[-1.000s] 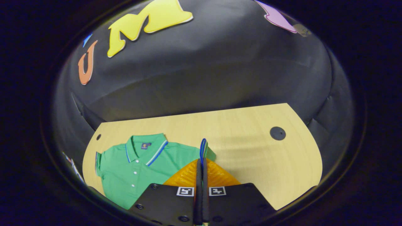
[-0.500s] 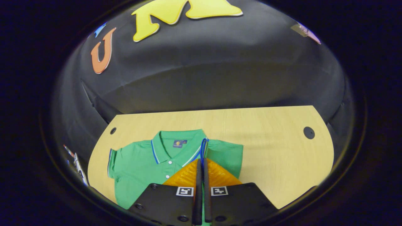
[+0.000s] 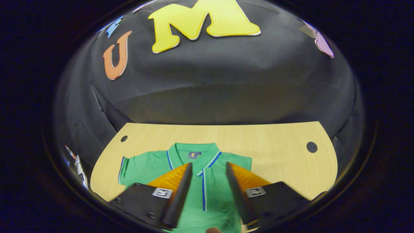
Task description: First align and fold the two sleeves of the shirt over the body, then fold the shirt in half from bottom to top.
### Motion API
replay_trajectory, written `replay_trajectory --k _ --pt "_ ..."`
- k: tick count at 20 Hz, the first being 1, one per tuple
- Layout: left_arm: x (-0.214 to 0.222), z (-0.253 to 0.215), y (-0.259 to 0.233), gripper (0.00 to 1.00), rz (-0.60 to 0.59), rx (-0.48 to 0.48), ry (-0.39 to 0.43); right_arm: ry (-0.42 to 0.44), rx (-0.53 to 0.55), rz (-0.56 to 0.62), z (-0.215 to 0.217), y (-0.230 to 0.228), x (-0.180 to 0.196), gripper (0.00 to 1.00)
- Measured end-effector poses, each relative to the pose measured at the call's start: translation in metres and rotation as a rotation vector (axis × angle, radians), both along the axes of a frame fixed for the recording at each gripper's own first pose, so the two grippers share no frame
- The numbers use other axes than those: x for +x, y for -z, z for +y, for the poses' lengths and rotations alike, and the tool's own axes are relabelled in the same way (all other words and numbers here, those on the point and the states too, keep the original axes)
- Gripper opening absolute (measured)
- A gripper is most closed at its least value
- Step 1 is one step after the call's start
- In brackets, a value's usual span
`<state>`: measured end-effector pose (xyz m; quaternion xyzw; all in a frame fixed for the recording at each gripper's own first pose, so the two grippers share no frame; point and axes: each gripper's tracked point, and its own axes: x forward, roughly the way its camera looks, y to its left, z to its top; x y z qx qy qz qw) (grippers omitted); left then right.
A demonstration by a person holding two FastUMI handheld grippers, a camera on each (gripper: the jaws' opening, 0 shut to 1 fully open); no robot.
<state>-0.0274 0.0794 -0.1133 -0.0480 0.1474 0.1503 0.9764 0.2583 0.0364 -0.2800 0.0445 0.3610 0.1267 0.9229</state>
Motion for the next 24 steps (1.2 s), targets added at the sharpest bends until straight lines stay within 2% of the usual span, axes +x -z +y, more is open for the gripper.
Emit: replay_trajectory --k 2,3,4,5,7,10,11,12,13,14,15,16,18,19,20,21,22,23,24 --pt "0.005 -0.001 -0.002 0.98 -0.016 -0.016 0.027 -0.005 -0.073 -0.084 -0.014 -0.025 -0.010 0.92" --pt "0.008 0.000 -0.002 0.98 -0.023 -0.026 0.040 -0.018 -0.088 -0.120 -0.014 -0.041 -0.020 0.92" --pt "0.010 0.001 -0.002 0.98 -0.030 -0.034 0.053 -0.023 -0.099 -0.150 -0.014 -0.057 -0.033 0.98" --pt "0.014 0.002 -0.002 0.98 -0.032 -0.042 0.067 -0.027 -0.108 -0.179 -0.016 -0.072 -0.047 0.98" --pt "0.022 0.006 0.003 0.98 -0.033 -0.049 0.103 -0.035 -0.107 -0.235 -0.016 -0.100 -0.075 0.87" --pt "0.034 0.012 0.018 0.98 -0.001 -0.067 0.154 -0.037 -0.101 -0.292 -0.014 -0.134 -0.119 0.88" --pt "0.038 0.012 0.024 0.98 0.006 -0.086 0.171 -0.030 -0.097 -0.300 -0.015 -0.144 -0.133 0.93" --pt "0.042 0.013 0.029 0.98 0.015 -0.106 0.185 -0.013 -0.089 -0.306 -0.017 -0.151 -0.147 0.93" --pt "0.047 0.013 0.036 0.98 0.030 -0.124 0.199 0.000 -0.077 -0.310 -0.019 -0.159 -0.161 0.88" --pt "0.051 0.013 0.045 0.98 0.051 -0.136 0.206 0.021 -0.069 -0.319 -0.023 -0.167 -0.174 0.93" --pt "0.056 0.014 0.053 0.98 0.065 -0.145 0.217 0.038 -0.065 -0.330 -0.028 -0.175 -0.185 0.88" --pt "0.060 0.015 0.059 0.98 0.074 -0.154 0.230 0.058 -0.066 -0.340 -0.034 -0.180 -0.198 0.93" --pt "0.070 0.013 0.070 0.99 0.091 -0.161 0.255 0.088 -0.060 -0.347 -0.039 -0.187 -0.222 0.93" --pt "0.076 0.013 0.076 0.99 0.099 -0.162 0.267 0.097 -0.065 -0.348 -0.042 -0.188 -0.232 0.98" --pt "0.080 0.011 0.082 0.99 0.116 -0.166 0.283 0.104 -0.074 -0.349 -0.048 -0.188 -0.241 0.88" --pt "0.085 0.010 0.089 0.98 0.129 -0.172 0.294 0.110 -0.091 -0.351 -0.053 -0.189 -0.247 0.93" --pt "0.092 0.011 0.096 0.98 0.143 -0.181 0.303 0.118 -0.110 -0.350 -0.060 -0.188 -0.252 0.93" --pt "0.098 0.011 0.102 0.98 0.156 -0.190 0.312 0.122 -0.125 -0.350 -0.065 -0.189 -0.257 0.88" --pt "0.103 0.011 0.111 0.98 0.175 -0.197 0.323 0.129 -0.136 -0.348 -0.070 -0.190 -0.261 0.87"
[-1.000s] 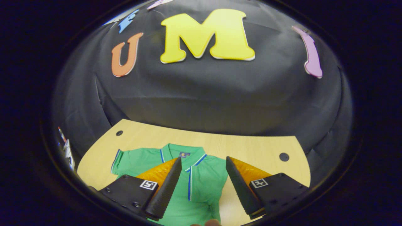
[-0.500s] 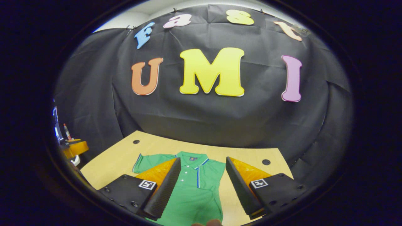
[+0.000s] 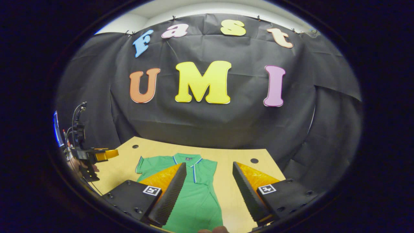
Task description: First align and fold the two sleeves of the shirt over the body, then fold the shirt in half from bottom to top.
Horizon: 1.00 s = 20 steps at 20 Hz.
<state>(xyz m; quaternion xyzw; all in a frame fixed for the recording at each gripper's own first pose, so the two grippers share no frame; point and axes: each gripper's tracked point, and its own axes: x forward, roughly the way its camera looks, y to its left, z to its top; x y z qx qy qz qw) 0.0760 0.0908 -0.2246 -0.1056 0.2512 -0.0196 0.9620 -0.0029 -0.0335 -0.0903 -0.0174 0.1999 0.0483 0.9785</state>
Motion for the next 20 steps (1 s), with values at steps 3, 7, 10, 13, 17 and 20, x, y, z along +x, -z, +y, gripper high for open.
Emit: replay_trajectory --k 3,7,10,13,17,20 --pt "0.020 0.000 0.033 0.98 0.069 0.000 0.049 0.029 -0.018 -0.005 -0.017 -0.005 -0.011 0.93" --pt "0.044 0.008 0.072 0.97 0.140 -0.009 0.074 0.071 -0.043 0.021 -0.034 0.002 -0.028 0.93" --pt "0.060 0.013 0.103 0.95 0.188 -0.031 0.086 0.078 -0.072 0.050 -0.042 0.010 -0.042 0.93" --pt "0.075 0.017 0.129 0.95 0.226 -0.050 0.097 0.096 -0.089 0.097 -0.050 0.021 -0.054 0.93" --pt "0.094 0.019 0.155 1.00 0.267 -0.057 0.110 0.108 -0.096 0.128 -0.055 0.029 -0.055 0.88" --pt "0.107 0.016 0.167 0.83 0.296 -0.080 0.112 0.126 -0.104 0.141 -0.065 0.029 -0.054 0.88"
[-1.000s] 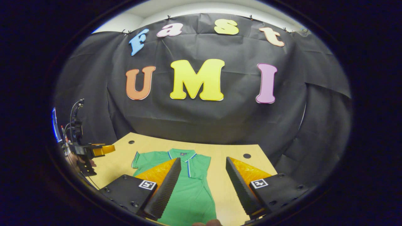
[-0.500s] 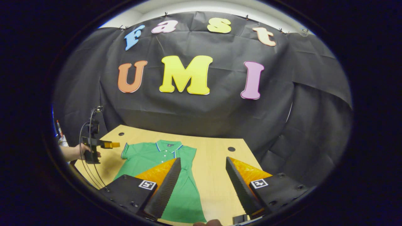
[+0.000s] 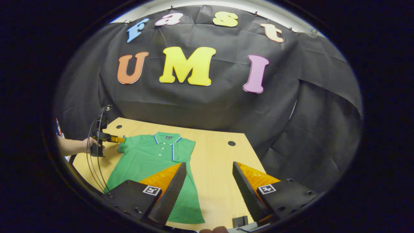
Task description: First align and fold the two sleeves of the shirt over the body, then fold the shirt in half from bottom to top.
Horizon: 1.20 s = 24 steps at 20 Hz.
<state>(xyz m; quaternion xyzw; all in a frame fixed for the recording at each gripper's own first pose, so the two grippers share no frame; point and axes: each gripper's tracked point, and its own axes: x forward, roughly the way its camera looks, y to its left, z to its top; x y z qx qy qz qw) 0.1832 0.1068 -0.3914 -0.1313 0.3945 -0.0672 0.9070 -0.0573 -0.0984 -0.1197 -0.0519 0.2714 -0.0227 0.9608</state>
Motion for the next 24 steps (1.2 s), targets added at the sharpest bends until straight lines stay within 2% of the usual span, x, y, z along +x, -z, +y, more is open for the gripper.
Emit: replay_trajectory --k 3,4,5,6,8,9,11,12,13,14,15,16,17,21,22,24 --pt "0.011 0.004 0.009 0.71 0.022 0.037 0.008 0.052 0.022 0.023 -0.017 0.007 -0.001 0.88" --pt "0.010 0.004 0.014 0.63 0.039 0.049 0.013 0.071 0.037 0.027 -0.020 0.008 -0.002 0.88" --pt "0.010 0.003 0.017 0.59 0.056 0.052 0.020 0.087 0.047 0.029 -0.024 0.009 -0.003 0.93" --pt "0.009 0.003 0.021 0.54 0.073 0.061 0.021 0.099 0.049 0.030 -0.028 0.010 -0.004 0.88" --pt "0.004 0.008 0.029 0.43 0.115 0.092 0.009 0.110 0.045 0.038 -0.033 0.014 -0.005 0.88" --pt "0.008 0.010 0.025 0.40 0.099 0.099 0.004 0.112 0.045 0.039 -0.034 0.014 -0.006 0.88" --pt "0.009 0.013 0.030 0.25 0.118 0.124 -0.010 0.121 0.047 0.038 -0.037 0.014 -0.006 0.88" --pt "0.009 0.013 0.031 0.16 0.123 0.126 -0.006 0.126 0.051 0.039 -0.037 0.017 -0.006 0.93" --pt "0.009 0.012 0.031 0.14 0.127 0.114 -0.003 0.130 0.054 0.043 -0.039 0.017 -0.006 0.93" --pt "0.010 0.013 0.030 0.06 0.127 0.099 -0.014 0.131 0.053 0.050 -0.040 0.021 -0.008 0.93" --pt "0.010 0.013 0.030 0.05 0.127 0.085 -0.028 0.133 0.050 0.050 -0.041 0.022 -0.008 0.93" --pt "0.010 0.014 0.029 0.04 0.125 0.076 -0.042 0.135 0.050 0.046 -0.042 0.020 -0.007 0.88" --pt "0.009 0.014 0.026 0.04 0.122 0.066 -0.051 0.140 0.046 0.041 -0.044 0.019 -0.008 0.93" --pt "0.011 0.011 0.001 0.03 0.095 0.054 -0.066 0.151 0.059 0.040 -0.047 0.023 -0.008 0.95" --pt "0.015 0.008 -0.011 0.03 0.077 0.043 -0.071 0.154 0.070 0.036 -0.047 0.022 -0.007 0.98" --pt "0.023 -0.004 -0.033 0.03 0.039 0.024 -0.067 0.160 0.085 0.015 -0.048 0.018 -0.004 0.95"
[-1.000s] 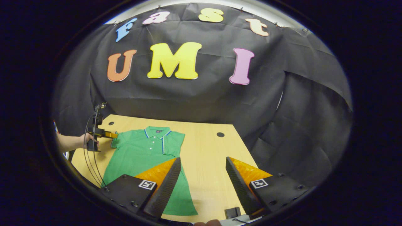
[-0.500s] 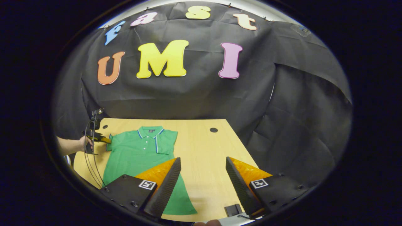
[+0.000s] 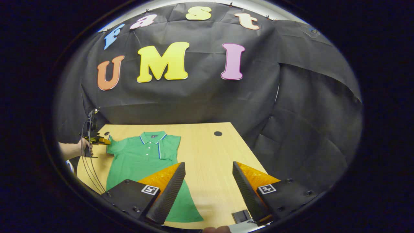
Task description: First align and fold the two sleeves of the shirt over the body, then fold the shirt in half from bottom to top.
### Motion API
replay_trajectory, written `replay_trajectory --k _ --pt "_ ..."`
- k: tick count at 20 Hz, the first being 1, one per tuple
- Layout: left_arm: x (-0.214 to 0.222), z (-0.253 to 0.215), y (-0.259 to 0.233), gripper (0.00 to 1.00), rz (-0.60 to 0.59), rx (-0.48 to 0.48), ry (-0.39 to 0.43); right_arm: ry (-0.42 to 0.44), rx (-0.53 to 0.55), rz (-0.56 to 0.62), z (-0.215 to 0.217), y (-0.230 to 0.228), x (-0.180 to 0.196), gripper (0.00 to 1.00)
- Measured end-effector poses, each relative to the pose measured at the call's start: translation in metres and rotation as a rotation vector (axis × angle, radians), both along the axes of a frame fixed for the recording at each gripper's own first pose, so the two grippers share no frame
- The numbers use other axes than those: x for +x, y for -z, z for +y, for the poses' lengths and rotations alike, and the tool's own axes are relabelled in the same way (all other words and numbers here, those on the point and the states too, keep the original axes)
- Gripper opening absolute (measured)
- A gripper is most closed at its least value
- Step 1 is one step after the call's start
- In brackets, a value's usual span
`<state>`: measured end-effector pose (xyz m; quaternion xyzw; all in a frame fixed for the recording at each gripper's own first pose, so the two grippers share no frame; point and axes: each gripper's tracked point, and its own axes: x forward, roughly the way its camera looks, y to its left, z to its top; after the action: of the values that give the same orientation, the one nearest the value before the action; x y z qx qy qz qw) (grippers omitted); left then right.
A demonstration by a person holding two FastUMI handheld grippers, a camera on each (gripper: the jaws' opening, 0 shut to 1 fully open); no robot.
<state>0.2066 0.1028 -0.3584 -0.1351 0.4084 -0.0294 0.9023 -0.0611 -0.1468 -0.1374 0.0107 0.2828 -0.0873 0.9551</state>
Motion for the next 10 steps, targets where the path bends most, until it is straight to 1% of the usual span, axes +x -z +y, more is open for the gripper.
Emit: replay_trajectory --k 1,2,5,6,7,8,10 --pt "0.005 -0.006 -0.009 0.03 -0.014 0.004 0.012 0.002 0.008 -0.010 0.000 -0.002 0.001 0.92" --pt "0.008 -0.013 -0.018 0.04 -0.031 0.009 0.028 0.004 0.016 -0.018 0.000 -0.004 0.001 0.95" --pt "0.017 -0.046 -0.041 0.04 -0.071 0.020 0.090 0.006 0.029 -0.044 -0.001 -0.009 -0.001 0.95" --pt "0.019 -0.056 -0.045 0.04 -0.081 0.029 0.110 0.010 0.031 -0.055 -0.002 -0.012 -0.003 0.94" --pt "0.021 -0.066 -0.047 0.04 -0.083 0.036 0.126 0.015 0.033 -0.062 -0.005 -0.014 -0.005 0.98" --pt "0.019 -0.078 -0.049 0.04 -0.079 0.037 0.142 0.024 0.035 -0.069 -0.008 -0.014 -0.008 0.95" --pt "0.019 -0.105 -0.049 0.03 -0.073 0.026 0.165 0.051 0.047 -0.078 -0.018 -0.016 -0.015 0.95"
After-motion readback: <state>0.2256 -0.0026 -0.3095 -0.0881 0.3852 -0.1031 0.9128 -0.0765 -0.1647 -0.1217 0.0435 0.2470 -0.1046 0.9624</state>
